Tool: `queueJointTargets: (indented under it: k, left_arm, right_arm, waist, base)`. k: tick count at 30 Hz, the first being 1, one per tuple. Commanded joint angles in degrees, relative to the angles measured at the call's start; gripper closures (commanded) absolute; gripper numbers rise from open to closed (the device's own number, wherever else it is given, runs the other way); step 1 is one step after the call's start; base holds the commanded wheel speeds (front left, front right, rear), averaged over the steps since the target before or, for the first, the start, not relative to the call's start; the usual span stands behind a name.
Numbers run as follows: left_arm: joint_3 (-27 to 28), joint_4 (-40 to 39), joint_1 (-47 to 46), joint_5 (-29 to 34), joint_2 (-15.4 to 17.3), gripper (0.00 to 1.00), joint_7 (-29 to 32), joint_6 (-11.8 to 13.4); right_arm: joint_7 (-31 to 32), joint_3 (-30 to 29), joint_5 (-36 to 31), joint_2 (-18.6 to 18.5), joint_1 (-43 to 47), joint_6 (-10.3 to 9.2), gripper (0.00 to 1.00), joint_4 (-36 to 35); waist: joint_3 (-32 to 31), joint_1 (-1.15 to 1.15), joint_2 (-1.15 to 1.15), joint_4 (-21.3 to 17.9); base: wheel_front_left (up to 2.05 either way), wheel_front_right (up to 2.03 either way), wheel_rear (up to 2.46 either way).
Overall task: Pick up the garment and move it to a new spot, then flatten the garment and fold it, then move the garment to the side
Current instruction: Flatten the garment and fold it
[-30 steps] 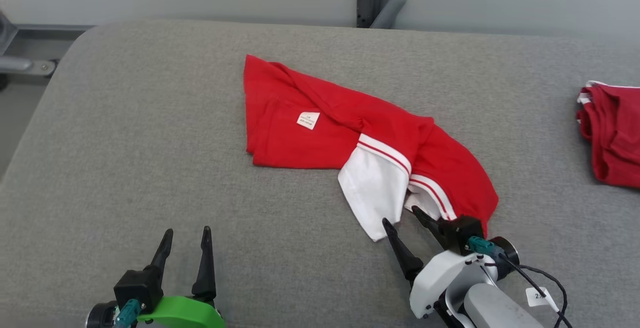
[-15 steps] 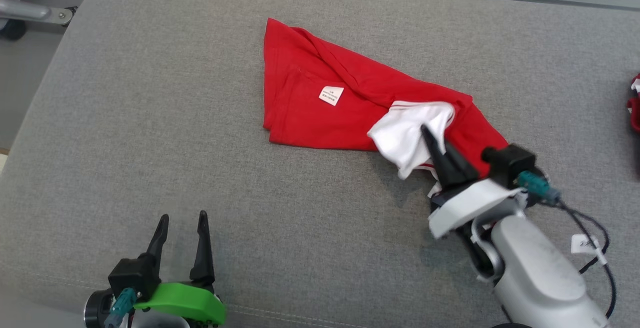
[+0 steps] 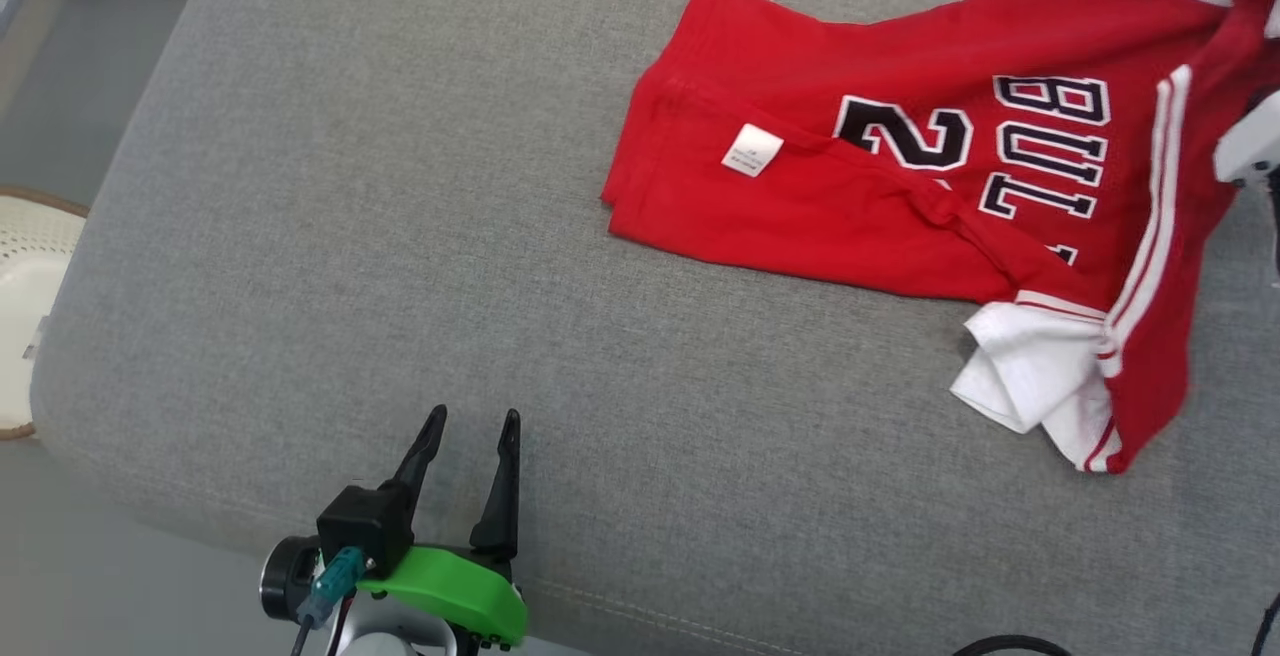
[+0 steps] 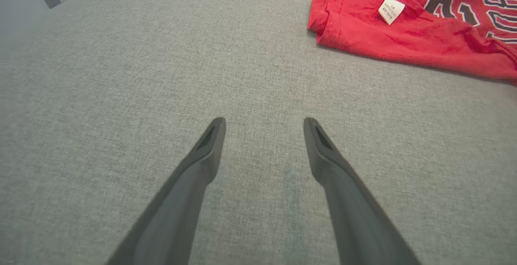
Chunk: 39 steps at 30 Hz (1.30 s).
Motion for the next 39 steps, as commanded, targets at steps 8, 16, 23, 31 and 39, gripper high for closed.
queueJointTargets:
  k: [8,16,23,31,39]
  left_arm:
    - [0.3,0.8,0.5,-0.8,0.1,0.00,0.0,0.9]
    - [1.7,1.4,-0.1,0.3,0.1,0.00,0.0,0.1]
    - [2.4,2.3,1.5,1.4,0.1,0.00,0.0,-0.7]
    - [2.2,3.1,3.0,1.6,0.1,0.00,0.0,-1.1]
    - [2.5,3.8,3.4,1.7,0.1,0.00,0.0,-1.6]
  right_arm:
    - [-0.1,-10.5,-10.4,-1.9,-3.9,-0.11,0.00,10.6]
    - [-0.1,-3.7,-8.0,6.1,5.1,-0.11,0.00,0.7]
    - [-0.2,7.5,0.1,8.3,15.9,-0.11,0.00,-8.7]
    - [-0.2,13.9,4.2,9.0,26.3,-0.10,0.00,-15.3]
    - [-0.2,14.1,2.0,9.0,27.2,-0.10,0.00,-12.1]
  waist:
    - [1.7,0.00,0.00,2.1]
    - [-2.3,0.00,0.00,-4.4]
    - [-5.9,0.00,0.00,-9.0]
    - [-7.7,0.00,0.00,-10.4]
    - [-7.7,0.00,0.00,-9.1]
  base:
    - [0.00,0.00,0.00]
    - [0.00,0.00,0.00]
    - [0.00,0.00,0.00]
    - [0.00,0.00,0.00]
    - [0.00,0.00,0.00]
